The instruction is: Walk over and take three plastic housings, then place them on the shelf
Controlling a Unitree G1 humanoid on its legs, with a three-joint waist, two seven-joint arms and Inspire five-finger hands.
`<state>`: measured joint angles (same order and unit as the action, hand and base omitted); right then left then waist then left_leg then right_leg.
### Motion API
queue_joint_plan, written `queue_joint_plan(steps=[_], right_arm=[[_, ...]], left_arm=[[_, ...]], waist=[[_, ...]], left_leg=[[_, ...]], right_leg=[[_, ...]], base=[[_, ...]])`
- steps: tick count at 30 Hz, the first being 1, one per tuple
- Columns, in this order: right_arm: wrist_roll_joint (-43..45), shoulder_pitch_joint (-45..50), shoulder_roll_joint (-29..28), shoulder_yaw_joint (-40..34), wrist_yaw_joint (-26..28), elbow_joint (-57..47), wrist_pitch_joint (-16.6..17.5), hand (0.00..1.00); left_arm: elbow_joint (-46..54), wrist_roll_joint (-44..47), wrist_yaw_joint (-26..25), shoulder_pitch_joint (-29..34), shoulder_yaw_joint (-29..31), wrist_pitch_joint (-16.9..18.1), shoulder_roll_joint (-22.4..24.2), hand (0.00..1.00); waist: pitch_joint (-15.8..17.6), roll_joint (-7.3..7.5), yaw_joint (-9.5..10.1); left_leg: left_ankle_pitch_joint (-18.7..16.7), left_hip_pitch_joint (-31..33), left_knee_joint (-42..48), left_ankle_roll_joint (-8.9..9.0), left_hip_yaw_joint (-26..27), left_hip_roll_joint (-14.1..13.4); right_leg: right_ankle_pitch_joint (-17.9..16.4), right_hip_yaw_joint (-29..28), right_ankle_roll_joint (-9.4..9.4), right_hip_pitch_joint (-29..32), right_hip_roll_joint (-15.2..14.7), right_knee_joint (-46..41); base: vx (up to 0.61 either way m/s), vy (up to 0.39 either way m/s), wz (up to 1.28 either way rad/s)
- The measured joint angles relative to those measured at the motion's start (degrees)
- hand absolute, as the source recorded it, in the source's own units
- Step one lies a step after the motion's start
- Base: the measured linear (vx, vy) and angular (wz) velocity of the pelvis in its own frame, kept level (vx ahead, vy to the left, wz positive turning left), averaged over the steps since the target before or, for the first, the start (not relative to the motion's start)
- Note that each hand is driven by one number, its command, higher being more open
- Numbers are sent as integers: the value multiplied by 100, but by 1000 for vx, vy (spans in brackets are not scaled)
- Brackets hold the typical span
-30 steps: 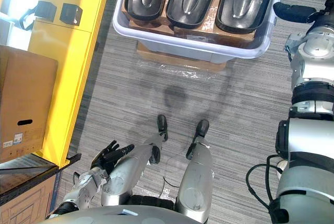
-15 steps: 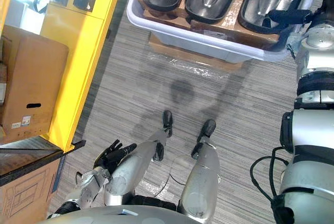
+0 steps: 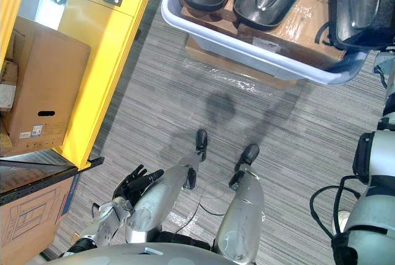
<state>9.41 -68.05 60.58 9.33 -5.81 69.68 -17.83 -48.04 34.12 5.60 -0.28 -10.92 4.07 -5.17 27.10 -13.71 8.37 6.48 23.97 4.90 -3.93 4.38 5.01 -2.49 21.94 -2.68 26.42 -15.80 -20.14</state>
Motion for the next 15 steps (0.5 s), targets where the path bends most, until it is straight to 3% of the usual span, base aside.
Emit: queue_joint_plan(steps=[9,13,15], right_arm=[[-22,469,-534,-418,-640,46,3,0],[-23,787,-819,-873,-1105,-301,22,0],[-87,1120,-935,-1297,-1548,-956,107,0]], left_arm=[[139,-111,-146,100,64,151,29,100],[785,-108,-275,384,83,299,7,100],[1410,-104,-350,512,109,302,6,100]], waist=[[32,47,-103],[152,221,-290],[226,332,-409]], left_leg=[[4,-642,-202,32,-6,-27],[104,-1130,-599,71,19,-57],[176,-1376,-783,67,17,-90]], right_leg=[[-89,7,-14,-578,41,42],[-69,3,-45,-954,123,233],[-36,0,-82,-1174,191,352]], base=[[9,-34,0],[19,-37,-6],[34,-52,-4]])
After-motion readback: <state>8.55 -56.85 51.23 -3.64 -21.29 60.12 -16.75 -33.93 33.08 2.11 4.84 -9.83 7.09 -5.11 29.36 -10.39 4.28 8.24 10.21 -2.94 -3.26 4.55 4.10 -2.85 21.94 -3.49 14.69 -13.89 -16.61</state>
